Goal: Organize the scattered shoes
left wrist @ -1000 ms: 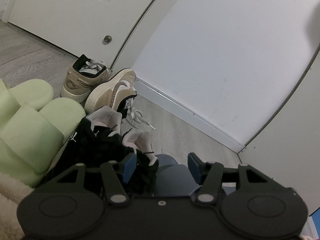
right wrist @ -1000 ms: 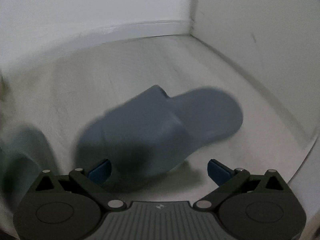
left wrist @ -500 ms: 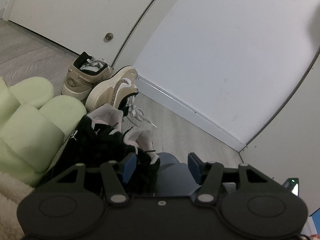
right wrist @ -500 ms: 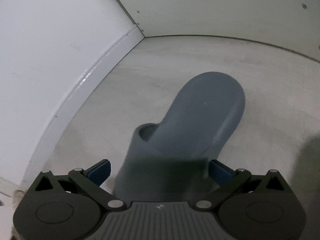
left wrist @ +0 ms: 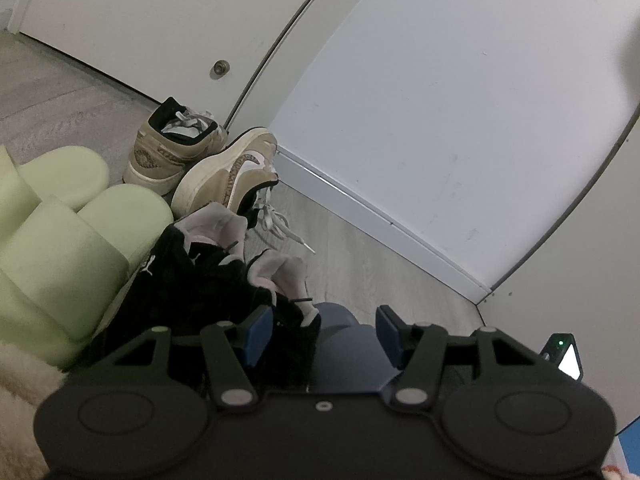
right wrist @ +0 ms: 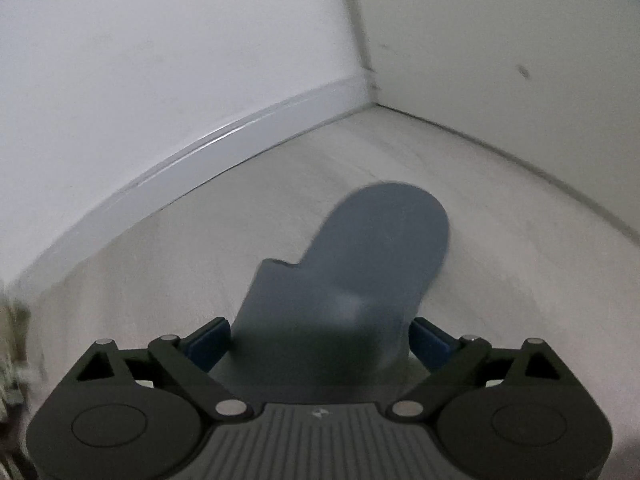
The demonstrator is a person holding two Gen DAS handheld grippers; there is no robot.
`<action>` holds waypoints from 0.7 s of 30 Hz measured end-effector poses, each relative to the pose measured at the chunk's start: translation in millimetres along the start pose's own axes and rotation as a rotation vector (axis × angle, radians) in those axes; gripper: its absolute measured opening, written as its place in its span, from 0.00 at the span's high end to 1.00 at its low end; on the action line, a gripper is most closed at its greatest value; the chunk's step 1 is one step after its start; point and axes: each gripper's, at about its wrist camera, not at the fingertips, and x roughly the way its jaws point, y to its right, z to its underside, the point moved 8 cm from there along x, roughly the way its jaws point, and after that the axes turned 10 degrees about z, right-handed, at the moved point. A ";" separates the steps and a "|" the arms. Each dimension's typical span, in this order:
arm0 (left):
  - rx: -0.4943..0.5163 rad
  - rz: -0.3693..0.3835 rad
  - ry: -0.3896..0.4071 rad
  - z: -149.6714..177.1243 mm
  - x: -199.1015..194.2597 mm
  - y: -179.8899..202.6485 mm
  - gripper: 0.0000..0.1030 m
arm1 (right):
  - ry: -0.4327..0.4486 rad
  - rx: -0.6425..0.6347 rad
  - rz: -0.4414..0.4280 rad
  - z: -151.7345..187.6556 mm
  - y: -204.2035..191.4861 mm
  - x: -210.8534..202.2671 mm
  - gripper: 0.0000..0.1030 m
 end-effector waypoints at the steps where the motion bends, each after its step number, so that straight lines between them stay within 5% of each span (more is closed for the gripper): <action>1: 0.000 0.000 0.002 -0.2 -0.2 0.0 0.43 | -0.002 -0.022 -0.007 -0.8 -2.5 1.7 0.02; 11: -0.011 0.007 0.002 -0.6 0.6 -1.1 0.43 | -0.026 -0.255 -0.090 -7.3 -27.6 16.9 0.05; 21: -0.008 0.028 0.020 -2.1 -3.0 2.0 0.42 | -0.157 -0.684 -0.381 27.8 -38.4 -20.4 0.06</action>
